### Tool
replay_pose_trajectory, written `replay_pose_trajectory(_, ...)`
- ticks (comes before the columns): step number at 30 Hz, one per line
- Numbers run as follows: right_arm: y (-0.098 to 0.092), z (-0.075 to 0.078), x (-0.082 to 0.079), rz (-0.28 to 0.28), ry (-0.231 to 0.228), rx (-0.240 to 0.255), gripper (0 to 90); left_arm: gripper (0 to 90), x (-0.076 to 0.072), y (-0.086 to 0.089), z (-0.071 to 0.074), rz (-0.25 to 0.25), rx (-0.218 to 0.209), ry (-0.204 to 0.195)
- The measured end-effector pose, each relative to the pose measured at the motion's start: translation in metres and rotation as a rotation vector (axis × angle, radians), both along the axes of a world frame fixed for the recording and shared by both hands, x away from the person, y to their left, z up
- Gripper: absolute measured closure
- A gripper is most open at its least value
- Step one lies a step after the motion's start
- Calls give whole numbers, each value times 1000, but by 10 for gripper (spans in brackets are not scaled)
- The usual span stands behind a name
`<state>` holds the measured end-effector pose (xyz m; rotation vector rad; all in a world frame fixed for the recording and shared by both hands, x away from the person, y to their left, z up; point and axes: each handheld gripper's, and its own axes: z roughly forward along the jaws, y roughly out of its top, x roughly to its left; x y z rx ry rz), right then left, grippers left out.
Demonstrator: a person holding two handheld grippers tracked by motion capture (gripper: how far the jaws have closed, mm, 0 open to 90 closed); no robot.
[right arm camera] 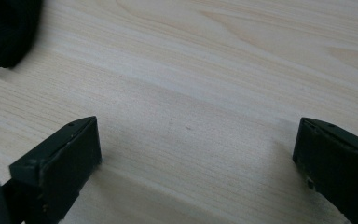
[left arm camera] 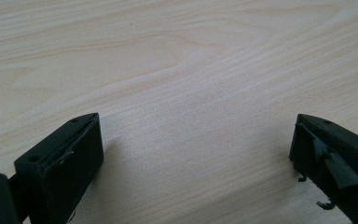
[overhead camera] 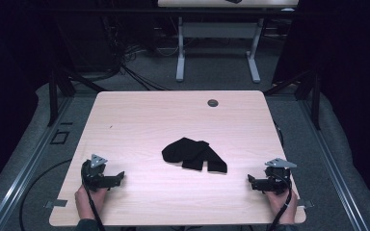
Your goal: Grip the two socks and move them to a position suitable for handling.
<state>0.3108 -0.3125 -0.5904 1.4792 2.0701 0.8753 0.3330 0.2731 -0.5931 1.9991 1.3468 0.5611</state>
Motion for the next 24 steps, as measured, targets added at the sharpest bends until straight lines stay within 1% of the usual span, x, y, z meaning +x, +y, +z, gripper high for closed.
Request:
replay_pose_trajectory(3, 0, 0, 0, 3, 3, 2, 3, 27, 0, 0, 0, 0, 0, 0)
replay_pose_trajectory(6, -1, 2, 3, 25, 21, -3, 0, 27, 0, 0, 0, 1, 0, 0)
replay_pose_trajectory(7, -1, 2, 3, 25, 21, -3, 0, 27, 0, 0, 0, 1, 0, 0)
replay_pose_trajectory(8, -1, 3, 4, 26, 39, -16, 0, 27, 0, 0, 0, 1, 0, 0)
replay_pose_trajectory(12, -2, 4, 7, 38, 48, -1, 0, 27, 0, 0, 0, 0, 0, 1)
replay_pose_trajectory(13, -2, 5, 8, 50, 50, 13, 0, 27, 0, 0, 0, 1, 0, 0)
replay_pose_trajectory(14, -1, 6, 9, 50, 54, 20, 0, 27, 0, 0, 0, 1, -1, 0)
replay_pose_trajectory(15, 0, 9, 10, 61, 60, 25, 0, 27, 0, 0, 0, 1, -1, 0)
replay_pose_trajectory(17, 5, 16, 12, 75, 56, 27, 0, 27, 0, 0, 0, 1, 0, 1)
replay_pose_trajectory(21, 16, 29, 18, 128, 45, 58, 0, 27, 0, 0, 0, 1, 0, 0)
replay_pose_trajectory(23, 25, 37, 23, 155, 42, 59, 0, 27, 0, 0, 0, 1, -1, 0)
replay_pose_trajectory(24, 29, 40, 25, 167, 49, 54, 0, 27, 0, 0, 0, 1, 0, 0)
